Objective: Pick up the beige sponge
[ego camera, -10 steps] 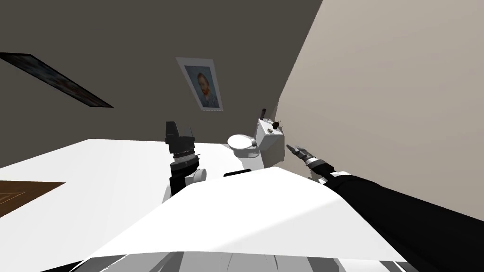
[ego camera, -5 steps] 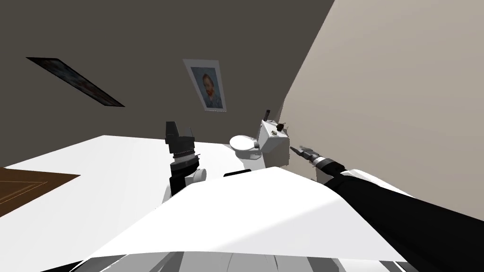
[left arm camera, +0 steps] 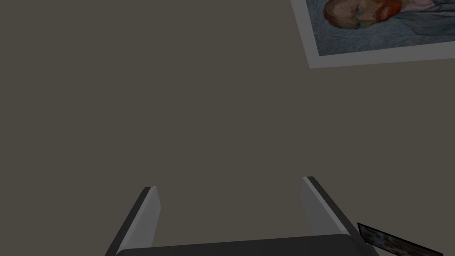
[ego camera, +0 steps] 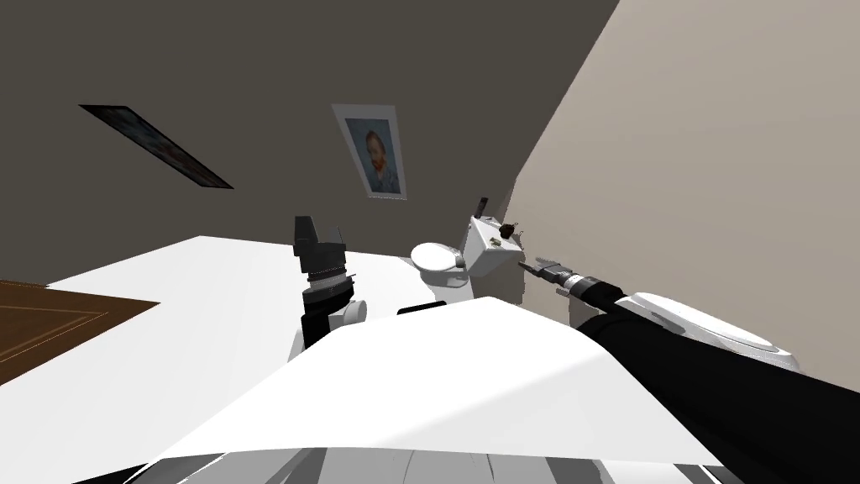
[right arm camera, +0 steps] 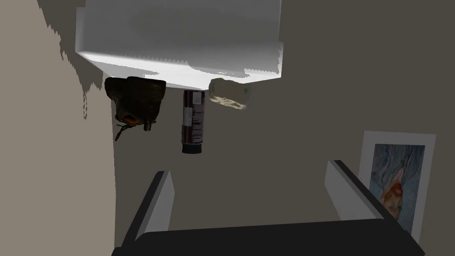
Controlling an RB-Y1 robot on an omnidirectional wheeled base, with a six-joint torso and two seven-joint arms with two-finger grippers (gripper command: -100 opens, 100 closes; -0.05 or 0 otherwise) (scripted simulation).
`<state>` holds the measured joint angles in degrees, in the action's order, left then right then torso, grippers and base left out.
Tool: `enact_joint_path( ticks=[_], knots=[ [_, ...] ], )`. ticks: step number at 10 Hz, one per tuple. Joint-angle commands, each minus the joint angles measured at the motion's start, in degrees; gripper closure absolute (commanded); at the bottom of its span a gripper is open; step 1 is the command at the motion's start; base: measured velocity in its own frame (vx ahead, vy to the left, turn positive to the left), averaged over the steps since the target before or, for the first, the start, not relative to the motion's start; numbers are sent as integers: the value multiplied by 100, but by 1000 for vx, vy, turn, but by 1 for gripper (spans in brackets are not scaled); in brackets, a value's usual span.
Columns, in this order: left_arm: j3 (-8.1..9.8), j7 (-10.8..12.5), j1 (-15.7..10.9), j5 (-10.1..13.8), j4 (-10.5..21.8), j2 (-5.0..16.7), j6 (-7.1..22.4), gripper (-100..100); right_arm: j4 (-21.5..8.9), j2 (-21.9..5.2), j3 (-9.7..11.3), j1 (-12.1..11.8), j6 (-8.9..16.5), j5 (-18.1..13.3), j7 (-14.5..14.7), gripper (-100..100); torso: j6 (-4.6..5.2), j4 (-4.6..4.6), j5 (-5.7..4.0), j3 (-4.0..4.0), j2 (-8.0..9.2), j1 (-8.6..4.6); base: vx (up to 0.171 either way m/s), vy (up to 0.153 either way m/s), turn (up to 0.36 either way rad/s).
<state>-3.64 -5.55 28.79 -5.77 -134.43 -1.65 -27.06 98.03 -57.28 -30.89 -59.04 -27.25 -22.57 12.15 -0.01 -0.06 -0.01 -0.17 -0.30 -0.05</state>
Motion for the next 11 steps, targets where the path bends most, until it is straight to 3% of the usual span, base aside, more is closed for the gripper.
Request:
enact_joint_path(
  ticks=[1, 2, 11],
  knots=[
    [0, 0, 0, 0, 0, 0, 0, 0, -167, -286, -51, -107, -62, -128, 64, -100, 0, 0, 0, 0, 0, 0, 82, 0, 109],
    [0, 0, 0, 0, 0, 0, 0, 0, -167, -327, -51, -107, -62, -128, 64, -100, -3, 0, 0, -1, -3, -1, 72, 0, 47],
    [0, 0, 0, 0, 0, 0, 0, 0, -890, -1841, -250, -789, -389, -773, 319, -100, -1, -3, -1, -7, -12, -2, 107, -4, 94]
  ],
)
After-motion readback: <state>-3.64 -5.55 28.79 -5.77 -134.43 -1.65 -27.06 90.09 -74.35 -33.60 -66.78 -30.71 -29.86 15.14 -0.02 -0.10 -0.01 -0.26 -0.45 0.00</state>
